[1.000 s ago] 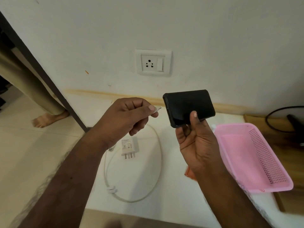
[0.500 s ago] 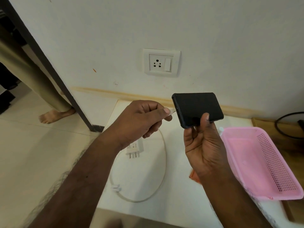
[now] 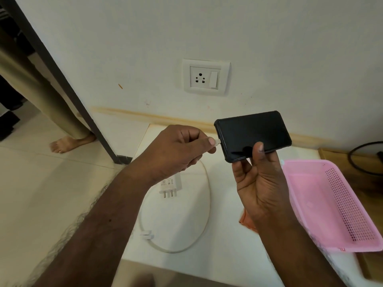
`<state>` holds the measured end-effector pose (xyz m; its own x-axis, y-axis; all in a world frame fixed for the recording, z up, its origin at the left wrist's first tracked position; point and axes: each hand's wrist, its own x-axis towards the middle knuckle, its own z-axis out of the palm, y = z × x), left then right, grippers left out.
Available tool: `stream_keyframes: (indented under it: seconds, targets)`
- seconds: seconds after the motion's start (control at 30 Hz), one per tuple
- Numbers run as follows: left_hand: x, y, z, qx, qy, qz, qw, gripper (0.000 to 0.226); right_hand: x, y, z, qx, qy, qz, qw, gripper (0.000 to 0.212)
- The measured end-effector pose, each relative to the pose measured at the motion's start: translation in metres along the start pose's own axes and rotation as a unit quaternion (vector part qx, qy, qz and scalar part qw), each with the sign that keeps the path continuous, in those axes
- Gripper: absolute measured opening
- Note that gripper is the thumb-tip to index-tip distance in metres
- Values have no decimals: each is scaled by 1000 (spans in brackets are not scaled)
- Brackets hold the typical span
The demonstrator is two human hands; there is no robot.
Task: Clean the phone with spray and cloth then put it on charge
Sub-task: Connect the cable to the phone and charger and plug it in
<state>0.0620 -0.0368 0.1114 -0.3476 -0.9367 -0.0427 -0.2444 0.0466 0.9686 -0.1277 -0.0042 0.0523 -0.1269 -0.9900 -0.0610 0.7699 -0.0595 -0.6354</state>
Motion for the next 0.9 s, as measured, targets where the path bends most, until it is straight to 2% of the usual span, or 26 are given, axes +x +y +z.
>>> stream_keyframes:
  seconds: [0.2,0.5,0.6,0.7,0.8,0.9]
  targets:
    - [1,-2,-3,10,1,-12,1000,27,4,-2,-2,-51,-11,-32,998,50]
    - [4,-10,-2,27,0,-31,999,28,4,-4,-6,-93,-1,-35,995,46]
    - [4,-13,-3,0,-9,-41,999,27,4,-3,-7,-112,-2,-34,993,40]
    - [4,-16,-6,-15,-17,-50,999,26,4,-3,-7,-135,-3,-33,990,44]
    - [4,-20,-6,-12,-20,-43,999,25,4,-3,-6,-127,-2,-29,991,48]
    - [5,-20,-1,-31,-22,-43,998,20,5,-3,-8,-104,9,-19,994,41]
